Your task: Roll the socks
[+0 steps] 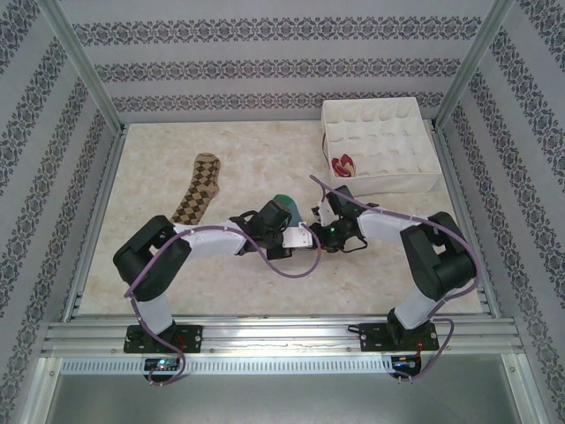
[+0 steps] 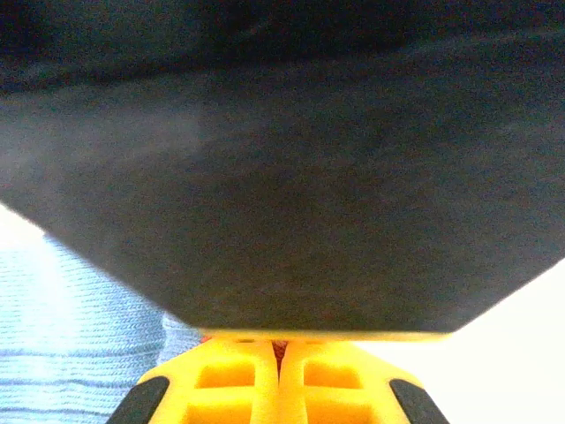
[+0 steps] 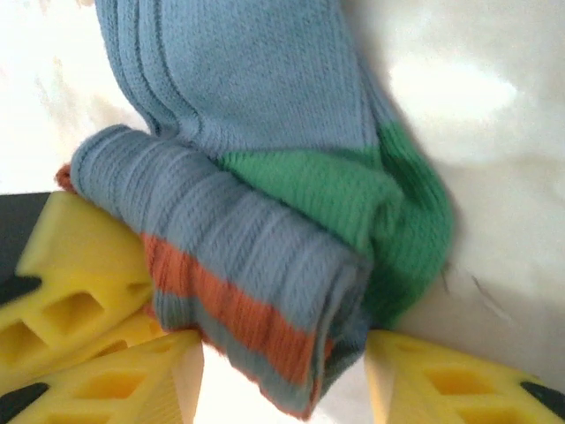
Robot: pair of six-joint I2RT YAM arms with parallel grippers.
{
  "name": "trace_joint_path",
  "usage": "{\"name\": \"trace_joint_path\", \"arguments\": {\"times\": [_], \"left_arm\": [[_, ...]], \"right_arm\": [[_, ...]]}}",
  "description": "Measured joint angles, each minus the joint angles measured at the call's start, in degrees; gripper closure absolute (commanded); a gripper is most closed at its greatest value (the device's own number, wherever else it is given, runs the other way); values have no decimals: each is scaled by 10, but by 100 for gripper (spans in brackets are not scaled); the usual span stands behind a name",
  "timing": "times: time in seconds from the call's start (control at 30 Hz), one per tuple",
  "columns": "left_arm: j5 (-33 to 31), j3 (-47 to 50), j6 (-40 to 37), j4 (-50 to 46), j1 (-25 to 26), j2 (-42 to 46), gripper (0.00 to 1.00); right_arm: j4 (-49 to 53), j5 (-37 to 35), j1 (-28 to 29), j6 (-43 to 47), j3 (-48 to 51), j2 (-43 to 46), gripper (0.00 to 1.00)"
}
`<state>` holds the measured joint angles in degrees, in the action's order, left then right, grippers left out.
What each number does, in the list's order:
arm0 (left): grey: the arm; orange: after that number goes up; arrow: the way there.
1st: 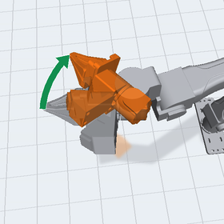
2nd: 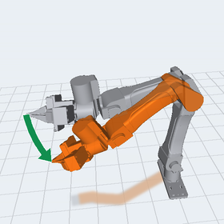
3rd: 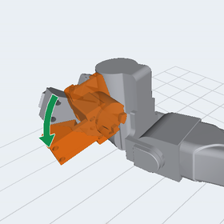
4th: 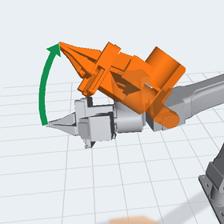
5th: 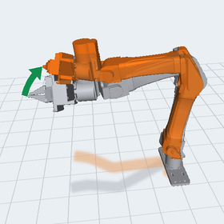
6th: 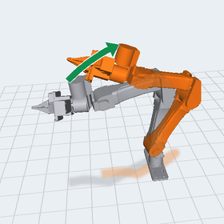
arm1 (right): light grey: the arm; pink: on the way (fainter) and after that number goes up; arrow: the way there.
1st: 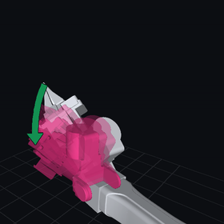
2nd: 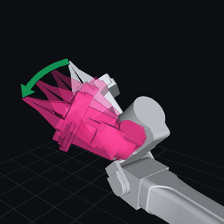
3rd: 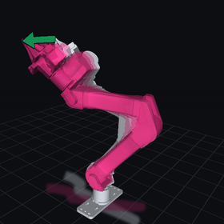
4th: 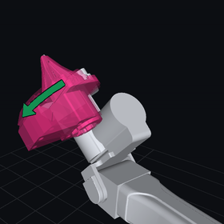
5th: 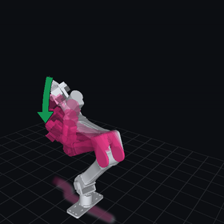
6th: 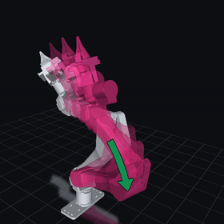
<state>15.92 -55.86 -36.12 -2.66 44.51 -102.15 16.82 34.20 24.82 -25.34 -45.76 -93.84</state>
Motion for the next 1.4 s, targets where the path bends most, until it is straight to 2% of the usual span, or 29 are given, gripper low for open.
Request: {"name": "trace_joint_path", "arguments": {"times": [0.33, 0.57, 0.77, 0.9, 1.03, 1.1, 1.23, 1.4], "left_arm": [[223, 7, 136, 3, -104, -18, 100], [368, -23, 220, 5, -160, -78, 100], [431, -56, 273, -5, -178, -121, 100], [454, -68, 294, -8, -183, -135, 100], [464, -72, 303, -8, -184, -142, 100], [464, -73, 302, -8, -184, -142, 100], [440, -65, 281, -8, -182, -128, 91], [349, -15, 210, 10, -163, -62, 76]], "right_arm": [[-8, -33, -3, 15, 22, 102, 46], [-44, -39, -3, 26, 21, 102, 47], [-66, -38, 5, 43, 5, 56, 49], [-73, -38, 13, 50, -8, 16, 59], [-74, -37, 13, 59, -26, -13, 78], [-67, -38, 13, 58, -38, -21, 84], [-38, -39, 13, 51, -63, -40, 88], [-21, -22, 13, 32, -82, -68, 89]]}}
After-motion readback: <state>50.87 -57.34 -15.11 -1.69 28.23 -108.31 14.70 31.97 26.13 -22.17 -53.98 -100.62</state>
